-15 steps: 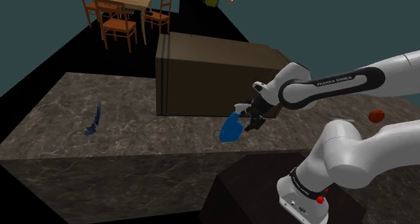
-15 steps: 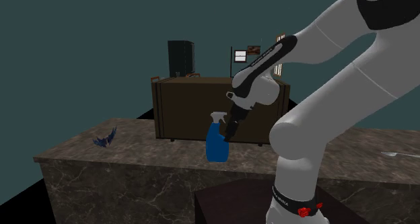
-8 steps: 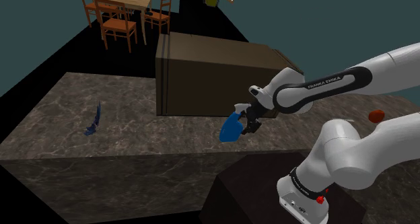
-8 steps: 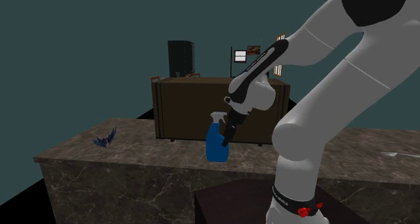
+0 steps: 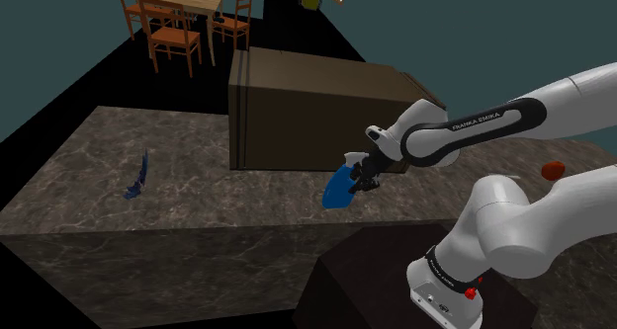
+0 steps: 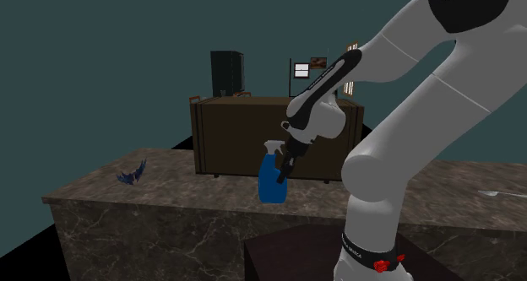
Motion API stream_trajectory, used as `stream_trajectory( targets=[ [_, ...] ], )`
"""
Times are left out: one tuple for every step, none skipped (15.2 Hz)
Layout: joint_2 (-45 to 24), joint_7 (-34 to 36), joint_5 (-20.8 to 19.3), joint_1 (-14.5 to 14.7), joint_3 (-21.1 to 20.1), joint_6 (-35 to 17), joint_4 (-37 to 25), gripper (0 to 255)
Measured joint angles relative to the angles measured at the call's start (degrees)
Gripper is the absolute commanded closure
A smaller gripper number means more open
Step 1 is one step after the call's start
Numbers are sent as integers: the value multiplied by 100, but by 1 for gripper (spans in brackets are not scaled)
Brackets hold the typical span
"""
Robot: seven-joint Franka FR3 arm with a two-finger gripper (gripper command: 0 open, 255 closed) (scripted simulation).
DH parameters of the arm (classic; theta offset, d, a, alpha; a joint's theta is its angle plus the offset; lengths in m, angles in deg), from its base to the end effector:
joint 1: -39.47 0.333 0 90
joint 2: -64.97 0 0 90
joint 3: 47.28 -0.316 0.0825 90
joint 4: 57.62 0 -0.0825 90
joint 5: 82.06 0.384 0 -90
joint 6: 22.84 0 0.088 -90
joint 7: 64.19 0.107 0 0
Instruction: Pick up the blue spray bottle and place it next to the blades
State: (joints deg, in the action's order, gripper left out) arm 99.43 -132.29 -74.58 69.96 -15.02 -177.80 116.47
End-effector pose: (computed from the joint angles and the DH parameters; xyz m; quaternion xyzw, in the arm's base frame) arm 0.3112 0.0228 0.2976 -0.8353 -0.5107 -0.1717 0.1093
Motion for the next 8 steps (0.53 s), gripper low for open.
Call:
stream_trajectory(
  targets=[
    [0, 0, 0, 0, 0, 0, 0, 255],
    [0, 0, 0, 0, 0, 0, 0, 255],
    [0, 0, 0, 0, 0, 0, 0, 255],
    [0, 0, 0, 0, 0, 0, 0, 255],
    [0, 0, 0, 0, 0, 0, 0, 255],
    [0, 0, 0, 0, 0, 0, 0, 255],
    [0, 0, 0, 0, 0, 0, 0, 255],
    [42, 21, -23, -40, -30, 54, -8, 255]
  ],
)
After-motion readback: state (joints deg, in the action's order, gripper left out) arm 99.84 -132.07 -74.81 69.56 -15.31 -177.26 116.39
